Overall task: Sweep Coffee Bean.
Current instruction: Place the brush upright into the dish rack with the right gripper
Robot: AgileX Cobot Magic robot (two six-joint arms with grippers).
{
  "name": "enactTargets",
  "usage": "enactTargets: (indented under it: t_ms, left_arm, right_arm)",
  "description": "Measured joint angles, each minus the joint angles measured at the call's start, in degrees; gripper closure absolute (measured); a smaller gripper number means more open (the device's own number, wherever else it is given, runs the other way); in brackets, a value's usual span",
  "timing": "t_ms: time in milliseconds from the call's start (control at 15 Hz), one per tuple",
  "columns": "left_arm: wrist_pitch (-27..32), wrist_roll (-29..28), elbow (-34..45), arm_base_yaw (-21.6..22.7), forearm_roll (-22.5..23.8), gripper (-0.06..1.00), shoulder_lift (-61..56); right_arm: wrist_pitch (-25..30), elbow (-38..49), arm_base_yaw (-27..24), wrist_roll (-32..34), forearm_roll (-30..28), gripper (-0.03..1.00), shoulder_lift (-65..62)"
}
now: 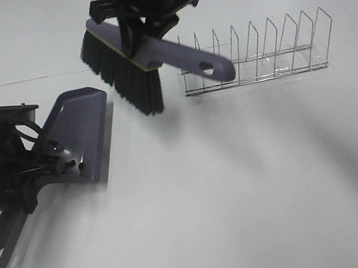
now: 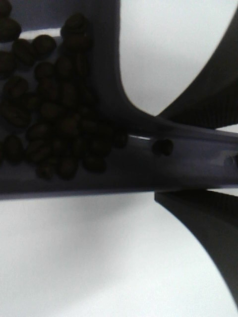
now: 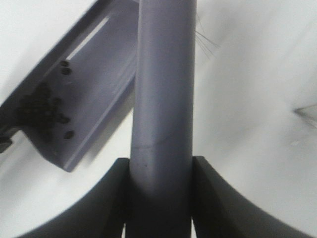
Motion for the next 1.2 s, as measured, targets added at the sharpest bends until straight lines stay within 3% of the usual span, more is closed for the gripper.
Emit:
enactTargets:
  t_ms: [200,400,600,867,1000,1200]
  left_arm:
    - [0.0,0.1,0.0,2.5,-2.4,0.62,-3.3]
    - [0.1,0.1,0.0,2.8,-2.9,0.62,-3.8]
    - [0.1,0.1,0.0,2.8,-3.8,0.62,-3.8]
    - [-0.2,0.1,0.0,2.8,-3.8,0.62,-3.8]
    - [-0.5,0.1,0.0,2.8,-3.8,0.62,-3.8]
    - [-0.7,0.1,0.0,2.8,-4.0,0.62,-3.8]
  right_arm:
    - [0.1,0.0,-0.8,4.2,-9.2,0.66,-6.6]
    - [0.1,4.1,-4.9,4.6,-7.4,0.66,-11.4]
    - [0.1,13.9,-9.8,4.6,-7.3,0.66,-16.3]
    - [-0.7,33.7,-18.0,4.2,-7.4,0.66,-24.5]
    - [-7.5,45.8,-23.7,4.1,-7.4,0.66,-28.7]
    - [-12.2,53.4,-28.4,4.1,-9.6,0.66,-29.0]
